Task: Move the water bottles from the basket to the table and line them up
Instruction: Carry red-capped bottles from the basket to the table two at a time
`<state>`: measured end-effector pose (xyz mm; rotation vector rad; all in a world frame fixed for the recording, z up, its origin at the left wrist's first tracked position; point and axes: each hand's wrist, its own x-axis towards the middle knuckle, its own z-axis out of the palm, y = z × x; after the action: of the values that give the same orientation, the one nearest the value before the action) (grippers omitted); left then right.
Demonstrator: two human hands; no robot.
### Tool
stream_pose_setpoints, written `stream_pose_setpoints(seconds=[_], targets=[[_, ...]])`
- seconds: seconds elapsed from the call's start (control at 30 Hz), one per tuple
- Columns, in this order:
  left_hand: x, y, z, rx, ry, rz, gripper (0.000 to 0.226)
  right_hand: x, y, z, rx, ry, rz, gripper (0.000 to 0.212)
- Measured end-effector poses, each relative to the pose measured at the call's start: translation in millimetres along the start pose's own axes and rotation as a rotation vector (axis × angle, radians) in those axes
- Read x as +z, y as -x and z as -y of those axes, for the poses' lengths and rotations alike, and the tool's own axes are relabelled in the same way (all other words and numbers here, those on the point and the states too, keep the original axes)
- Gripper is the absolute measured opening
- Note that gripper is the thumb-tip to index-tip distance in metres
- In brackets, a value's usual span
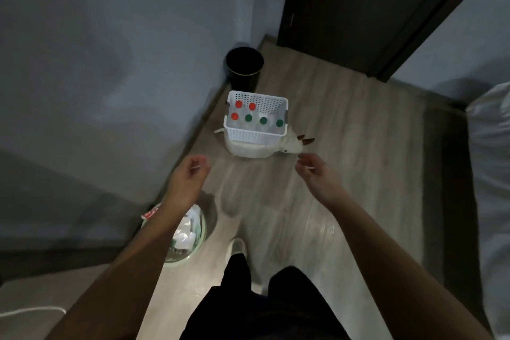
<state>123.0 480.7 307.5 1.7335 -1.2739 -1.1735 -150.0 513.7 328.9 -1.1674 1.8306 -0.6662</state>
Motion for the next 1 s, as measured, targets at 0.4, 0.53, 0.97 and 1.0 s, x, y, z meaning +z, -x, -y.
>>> stream_pose_setpoints(seconds=[0.4, 0.53, 0.97, 1.0], targets=[[71, -147, -31, -0.008, -0.037, 0.005, 0.01, -19, -182, 12, 0.021, 0.054, 0.116, 0.036], [107, -197, -40, -0.053, -0.103, -0.033, 0.009, -22, -256, 11, 0.048, 0.092, 0.198, 0.036], [188, -334, 29, -0.197, -0.347, 0.044, 0.022, 18, -443, -53, 0.094, 0.231, 0.479, 0.038], [192, -348, 38, -0.207, -0.355, 0.05, 0.021, 29, -457, -60, 0.075, 0.24, 0.497, 0.038]])
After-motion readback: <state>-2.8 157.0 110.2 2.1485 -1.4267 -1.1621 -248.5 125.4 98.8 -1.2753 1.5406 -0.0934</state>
